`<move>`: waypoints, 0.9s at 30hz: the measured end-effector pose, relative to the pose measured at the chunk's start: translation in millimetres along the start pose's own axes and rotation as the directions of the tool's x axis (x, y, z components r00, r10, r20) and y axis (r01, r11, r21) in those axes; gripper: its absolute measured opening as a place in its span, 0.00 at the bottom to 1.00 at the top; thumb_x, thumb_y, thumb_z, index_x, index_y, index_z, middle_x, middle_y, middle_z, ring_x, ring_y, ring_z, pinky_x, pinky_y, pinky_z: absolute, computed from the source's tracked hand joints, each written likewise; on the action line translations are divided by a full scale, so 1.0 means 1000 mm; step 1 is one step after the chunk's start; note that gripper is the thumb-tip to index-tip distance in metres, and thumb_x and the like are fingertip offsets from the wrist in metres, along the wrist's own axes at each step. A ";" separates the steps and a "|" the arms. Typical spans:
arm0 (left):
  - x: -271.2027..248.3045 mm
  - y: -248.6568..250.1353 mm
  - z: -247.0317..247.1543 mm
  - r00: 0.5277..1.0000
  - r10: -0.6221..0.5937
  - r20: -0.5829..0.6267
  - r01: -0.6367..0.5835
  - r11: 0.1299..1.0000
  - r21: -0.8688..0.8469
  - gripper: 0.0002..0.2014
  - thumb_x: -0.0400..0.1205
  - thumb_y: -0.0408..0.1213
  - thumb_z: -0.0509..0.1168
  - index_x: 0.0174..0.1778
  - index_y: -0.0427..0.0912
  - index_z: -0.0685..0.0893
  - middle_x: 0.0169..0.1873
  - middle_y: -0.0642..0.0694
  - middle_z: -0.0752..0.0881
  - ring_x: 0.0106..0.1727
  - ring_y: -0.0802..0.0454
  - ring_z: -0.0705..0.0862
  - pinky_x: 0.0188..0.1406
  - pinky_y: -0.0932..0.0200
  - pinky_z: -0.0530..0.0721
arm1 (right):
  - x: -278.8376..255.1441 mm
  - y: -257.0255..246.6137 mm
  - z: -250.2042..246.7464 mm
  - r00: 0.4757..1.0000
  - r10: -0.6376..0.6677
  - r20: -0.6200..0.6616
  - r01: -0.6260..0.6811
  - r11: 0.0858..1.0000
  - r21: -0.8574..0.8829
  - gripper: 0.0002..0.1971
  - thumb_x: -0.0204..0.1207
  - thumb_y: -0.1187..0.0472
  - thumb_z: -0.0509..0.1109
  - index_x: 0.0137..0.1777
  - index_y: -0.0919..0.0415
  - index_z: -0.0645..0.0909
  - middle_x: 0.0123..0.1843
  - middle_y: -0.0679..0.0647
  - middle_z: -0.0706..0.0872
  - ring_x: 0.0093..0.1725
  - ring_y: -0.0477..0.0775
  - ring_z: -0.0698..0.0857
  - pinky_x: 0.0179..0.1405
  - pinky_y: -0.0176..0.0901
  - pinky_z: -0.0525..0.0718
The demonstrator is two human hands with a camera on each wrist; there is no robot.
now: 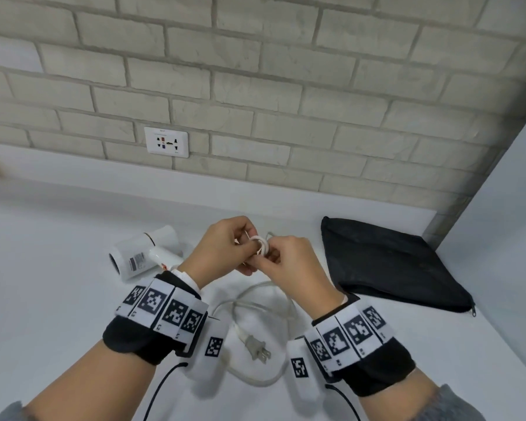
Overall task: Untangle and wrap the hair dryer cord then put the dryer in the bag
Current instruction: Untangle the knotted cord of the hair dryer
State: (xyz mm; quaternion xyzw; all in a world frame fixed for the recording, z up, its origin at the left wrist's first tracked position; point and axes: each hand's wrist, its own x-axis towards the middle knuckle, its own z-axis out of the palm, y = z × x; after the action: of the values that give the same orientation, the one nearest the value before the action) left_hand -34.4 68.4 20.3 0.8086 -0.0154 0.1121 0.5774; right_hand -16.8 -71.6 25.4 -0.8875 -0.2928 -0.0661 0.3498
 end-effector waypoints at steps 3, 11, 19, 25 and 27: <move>-0.002 0.003 -0.002 0.999 -0.021 0.036 0.024 0.995 -0.093 0.07 0.77 0.28 0.68 0.34 0.38 0.78 0.25 0.44 0.83 0.27 0.47 0.88 0.34 0.51 0.90 | 0.004 0.006 0.002 0.998 0.044 -0.042 -0.038 0.992 0.122 0.10 0.73 0.61 0.70 0.38 0.71 0.83 0.32 0.67 0.87 0.31 0.51 0.86 0.38 0.39 0.84; 0.003 0.009 0.012 1.000 0.017 -0.018 -0.018 1.000 -0.023 0.11 0.77 0.38 0.69 0.35 0.32 0.82 0.35 0.37 0.89 0.33 0.49 0.90 0.32 0.57 0.89 | 0.003 0.015 0.005 0.979 0.008 -0.205 0.006 0.998 0.066 0.08 0.78 0.64 0.62 0.43 0.68 0.78 0.30 0.55 0.82 0.33 0.56 0.81 0.35 0.48 0.79; 0.012 0.004 0.018 0.972 -0.125 -0.199 0.103 0.988 -0.118 0.16 0.81 0.39 0.63 0.28 0.36 0.76 0.22 0.41 0.81 0.19 0.50 0.82 0.21 0.59 0.82 | -0.003 0.015 0.006 0.998 0.029 -0.061 0.022 0.713 0.701 0.10 0.66 0.76 0.61 0.35 0.59 0.74 0.37 0.47 0.78 0.39 0.44 0.78 0.41 0.32 0.78; 0.016 0.007 0.020 0.964 -0.131 -0.232 0.090 0.980 -0.177 0.16 0.83 0.38 0.59 0.30 0.36 0.74 0.23 0.40 0.81 0.17 0.49 0.82 0.24 0.54 0.83 | -0.008 0.011 -0.010 0.996 0.043 0.084 -0.089 0.137 0.987 0.05 0.62 0.66 0.66 0.28 0.59 0.79 0.23 0.49 0.77 0.35 0.48 0.81 0.48 0.38 0.78; 0.014 0.005 0.025 0.966 -0.130 -0.226 0.088 0.979 -0.186 0.16 0.83 0.37 0.59 0.30 0.35 0.74 0.24 0.39 0.82 0.18 0.50 0.83 0.24 0.54 0.84 | -0.007 0.012 -0.013 0.986 0.107 0.129 -0.151 0.232 0.961 0.17 0.78 0.55 0.62 0.33 0.67 0.79 0.16 0.46 0.71 0.27 0.48 0.76 0.50 0.38 0.80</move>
State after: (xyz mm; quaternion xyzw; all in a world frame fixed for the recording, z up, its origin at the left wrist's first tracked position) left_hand -17.5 45.3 20.0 0.7353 0.0883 0.1738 0.6491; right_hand -14.7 -89.9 25.9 -0.5066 -0.2035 0.1726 0.8198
